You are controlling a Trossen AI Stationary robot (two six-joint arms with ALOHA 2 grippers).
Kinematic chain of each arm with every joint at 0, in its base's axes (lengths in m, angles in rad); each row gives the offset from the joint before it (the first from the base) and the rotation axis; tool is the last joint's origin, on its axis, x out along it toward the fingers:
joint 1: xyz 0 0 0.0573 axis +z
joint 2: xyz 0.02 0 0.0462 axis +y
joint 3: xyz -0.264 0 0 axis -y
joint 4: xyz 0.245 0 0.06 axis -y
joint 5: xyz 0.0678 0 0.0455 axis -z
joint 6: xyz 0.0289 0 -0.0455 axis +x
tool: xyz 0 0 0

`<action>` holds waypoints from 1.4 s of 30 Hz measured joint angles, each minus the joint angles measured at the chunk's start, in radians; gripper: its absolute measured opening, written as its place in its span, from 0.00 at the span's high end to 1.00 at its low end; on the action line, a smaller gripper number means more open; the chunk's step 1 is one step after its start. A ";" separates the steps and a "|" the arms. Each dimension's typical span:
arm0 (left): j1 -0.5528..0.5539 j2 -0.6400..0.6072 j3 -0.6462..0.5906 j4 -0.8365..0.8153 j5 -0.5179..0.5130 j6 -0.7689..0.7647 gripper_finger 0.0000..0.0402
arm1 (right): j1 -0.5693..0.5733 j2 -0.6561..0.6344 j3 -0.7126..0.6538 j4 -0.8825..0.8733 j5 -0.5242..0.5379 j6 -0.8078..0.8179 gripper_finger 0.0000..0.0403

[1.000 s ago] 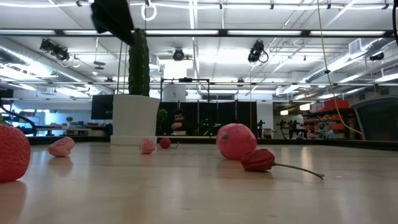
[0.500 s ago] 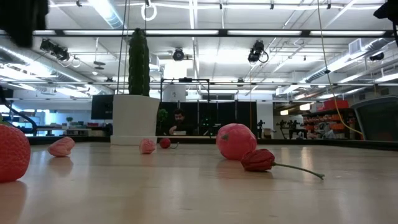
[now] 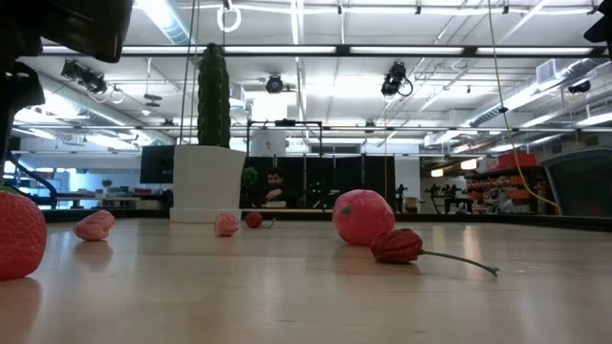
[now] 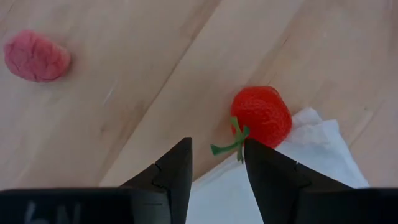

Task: Pick and placing Produce into tupperware
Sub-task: Put the red strawberry into the bin

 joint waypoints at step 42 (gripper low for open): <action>0.014 -0.008 0.000 0.048 -0.234 0.134 0.99 | -0.001 0.001 0.000 0.003 -0.002 -0.010 0.68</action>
